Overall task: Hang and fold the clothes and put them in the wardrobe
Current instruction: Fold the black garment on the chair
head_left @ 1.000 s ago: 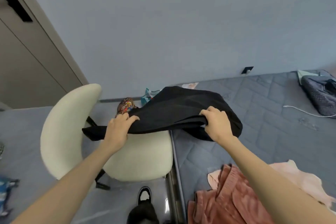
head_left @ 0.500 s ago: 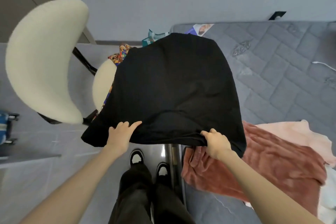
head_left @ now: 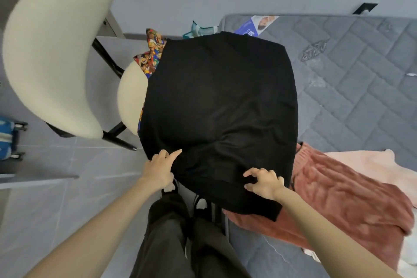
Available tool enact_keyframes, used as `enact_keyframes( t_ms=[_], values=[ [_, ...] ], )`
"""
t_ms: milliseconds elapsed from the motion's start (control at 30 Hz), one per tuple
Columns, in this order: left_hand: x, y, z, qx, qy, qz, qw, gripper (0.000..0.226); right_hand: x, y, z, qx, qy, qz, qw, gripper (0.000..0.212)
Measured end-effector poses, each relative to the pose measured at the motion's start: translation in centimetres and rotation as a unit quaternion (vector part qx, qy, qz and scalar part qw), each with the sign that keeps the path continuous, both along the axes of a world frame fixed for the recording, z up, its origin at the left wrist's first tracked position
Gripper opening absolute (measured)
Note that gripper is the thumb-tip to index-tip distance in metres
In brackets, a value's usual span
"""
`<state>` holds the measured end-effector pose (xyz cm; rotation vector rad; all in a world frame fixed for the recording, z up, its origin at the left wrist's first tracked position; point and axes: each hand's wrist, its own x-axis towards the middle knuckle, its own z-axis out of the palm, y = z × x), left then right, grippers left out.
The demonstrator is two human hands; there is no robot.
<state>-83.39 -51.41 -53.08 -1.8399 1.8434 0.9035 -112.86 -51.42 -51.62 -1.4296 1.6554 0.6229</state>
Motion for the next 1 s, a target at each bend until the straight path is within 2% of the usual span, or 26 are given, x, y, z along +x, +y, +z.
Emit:
enact_keyframes(
  t_ms=[100, 267, 433, 633, 833, 933, 1000],
  values=[
    [0.6, -3.3, 2.0, -0.029, 0.060, 0.066, 0.996, 0.066, 1.4, -2.8, 1.8, -0.048, -0.044, -0.076, 0.995, 0.030],
    [3.3, -10.1, 3.8, -0.052, 0.142, 0.215, 0.965, 0.063, 5.6, -8.9, 4.6, -0.107, -0.116, -0.114, 0.981, 0.026],
    [6.9, -17.0, 2.5, -0.046, 0.216, 0.419, 0.881, 0.056, 11.6, -16.2, 5.0, -0.148, -0.160, -0.102, 0.971, 0.025],
    [11.2, -24.2, -1.7, -0.041, 0.248, 0.557, 0.791, 0.052, 19.0, -25.4, 2.3, -0.175, -0.200, -0.074, 0.961, 0.028],
    [14.4, -30.2, -6.9, -0.015, 0.265, 0.658, 0.704, 0.046, 25.2, -32.7, -2.9, -0.157, -0.191, -0.026, 0.969, 0.040],
    [15.4, -32.9, -9.7, -0.037, 0.281, 0.669, 0.687, 0.047, 27.5, -35.5, -6.0, -0.133, -0.174, 0.010, 0.976, 0.048],
    [15.4, -34.3, -11.2, -0.067, 0.298, 0.650, 0.696, 0.050, 28.3, -36.7, -7.7, -0.108, -0.165, 0.037, 0.980, 0.058]
  ],
)
